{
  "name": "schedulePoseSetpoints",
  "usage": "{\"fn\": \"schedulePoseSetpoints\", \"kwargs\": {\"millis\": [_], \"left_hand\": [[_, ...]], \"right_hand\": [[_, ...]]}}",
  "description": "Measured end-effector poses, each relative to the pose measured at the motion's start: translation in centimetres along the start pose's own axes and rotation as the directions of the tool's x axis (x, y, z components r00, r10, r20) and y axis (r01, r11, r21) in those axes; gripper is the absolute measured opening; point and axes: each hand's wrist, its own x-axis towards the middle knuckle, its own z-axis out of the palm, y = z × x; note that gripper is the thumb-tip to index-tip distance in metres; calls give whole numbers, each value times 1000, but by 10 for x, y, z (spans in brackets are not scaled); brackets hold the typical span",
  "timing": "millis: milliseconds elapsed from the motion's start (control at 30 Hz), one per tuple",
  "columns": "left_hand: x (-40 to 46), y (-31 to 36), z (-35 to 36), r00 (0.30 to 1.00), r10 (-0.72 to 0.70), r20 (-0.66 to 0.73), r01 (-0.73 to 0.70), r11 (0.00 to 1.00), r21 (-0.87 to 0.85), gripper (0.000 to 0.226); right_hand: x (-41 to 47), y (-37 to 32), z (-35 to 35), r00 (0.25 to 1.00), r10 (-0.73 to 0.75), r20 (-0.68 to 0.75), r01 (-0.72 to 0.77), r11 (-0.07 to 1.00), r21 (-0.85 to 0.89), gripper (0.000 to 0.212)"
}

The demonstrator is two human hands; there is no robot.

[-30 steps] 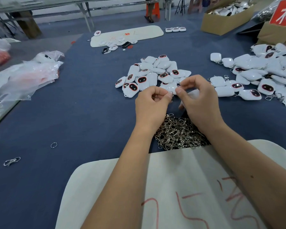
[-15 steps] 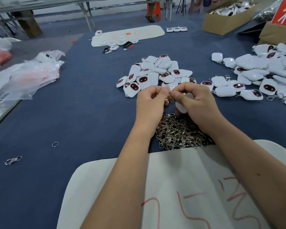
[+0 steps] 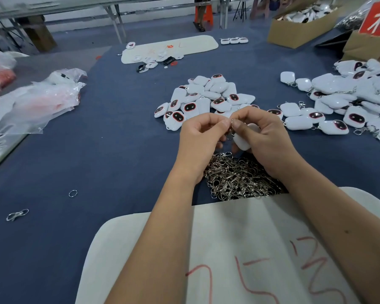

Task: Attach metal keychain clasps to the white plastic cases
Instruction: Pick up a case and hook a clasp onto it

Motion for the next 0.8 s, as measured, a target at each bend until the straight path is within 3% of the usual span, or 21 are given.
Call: {"fn": "schedulePoseSetpoints", "kwargs": {"millis": [433,800], "left_hand": [[0,1,-5,997,73,17,-73,997,34,11],[0,-1,-3,985,170,-26,-155,945,289,11]], "right_hand": [[-5,-7,6,988,-146,-46,137,979,-150,12],[-4,-4,7,972,-233,-33,216,937,-273,14]]}}
